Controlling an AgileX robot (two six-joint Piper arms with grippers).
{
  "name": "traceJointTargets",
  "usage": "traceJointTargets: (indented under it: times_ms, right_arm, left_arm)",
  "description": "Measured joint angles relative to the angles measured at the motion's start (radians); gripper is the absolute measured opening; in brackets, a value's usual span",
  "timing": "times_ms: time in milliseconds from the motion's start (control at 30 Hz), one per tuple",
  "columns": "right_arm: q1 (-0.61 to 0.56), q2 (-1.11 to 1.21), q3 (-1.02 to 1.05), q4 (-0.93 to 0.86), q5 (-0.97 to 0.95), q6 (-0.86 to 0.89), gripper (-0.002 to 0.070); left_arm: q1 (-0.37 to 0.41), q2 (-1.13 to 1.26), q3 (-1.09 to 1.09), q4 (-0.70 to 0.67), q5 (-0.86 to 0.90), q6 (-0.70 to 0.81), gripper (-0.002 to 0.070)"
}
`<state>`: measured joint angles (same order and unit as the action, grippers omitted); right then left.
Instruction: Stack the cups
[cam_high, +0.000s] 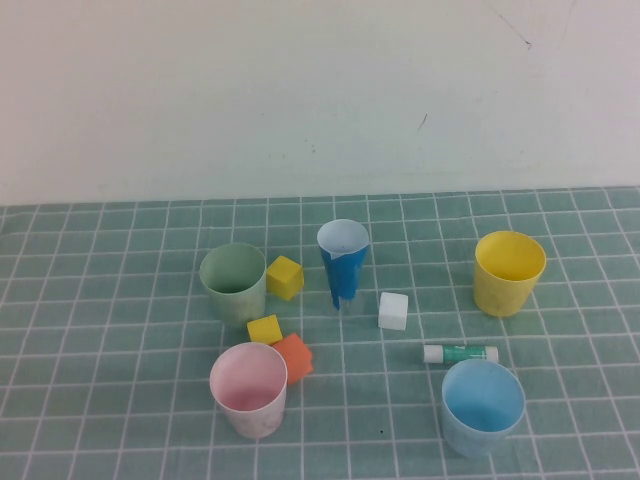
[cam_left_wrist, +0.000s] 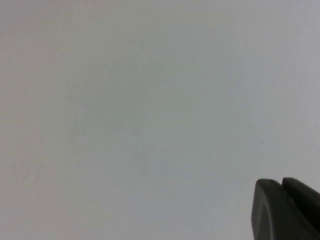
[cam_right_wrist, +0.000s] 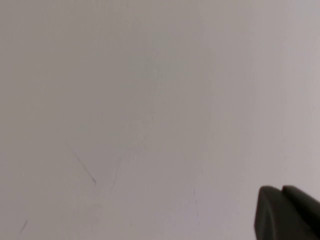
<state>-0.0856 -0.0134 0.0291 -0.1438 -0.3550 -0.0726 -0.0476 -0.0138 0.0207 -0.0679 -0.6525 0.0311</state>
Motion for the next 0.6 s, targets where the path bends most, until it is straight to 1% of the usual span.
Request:
traceJointTargets:
  times_ms: [100, 267, 367, 433, 533, 600]
  right_arm:
    - [0.000, 0.000, 0.000, 0.021, -0.047, -0.012, -0.0002]
    - [0.000, 0.000, 0.000, 0.036, -0.058, -0.019, -0.0002]
    - [0.000, 0.000, -0.022, 0.039, 0.017, -0.024, -0.0002]
    - [0.000, 0.000, -0.084, 0.039, 0.169, -0.044, -0.0002]
    - [0.000, 0.009, -0.205, 0.039, 0.395, -0.076, -0.0003]
    - [0.000, 0.043, -0.277, 0.039, 0.493, -0.106, -0.0002]
  left_arm:
    - [0.000, 0.000, 0.000, 0.000, -0.024, 0.000, -0.0002]
    - [0.000, 0.000, 0.000, -0.015, -0.033, 0.011, -0.0002]
    - [0.000, 0.000, 0.000, -0.032, -0.008, -0.018, -0.0002]
    - [0.000, 0.000, -0.013, -0.032, 0.083, -0.038, -0.0002]
    - [0.000, 0.010, -0.108, 0.005, 0.344, -0.046, -0.0002]
    - [0.000, 0.043, -0.188, 0.018, 0.485, -0.049, -0.0002]
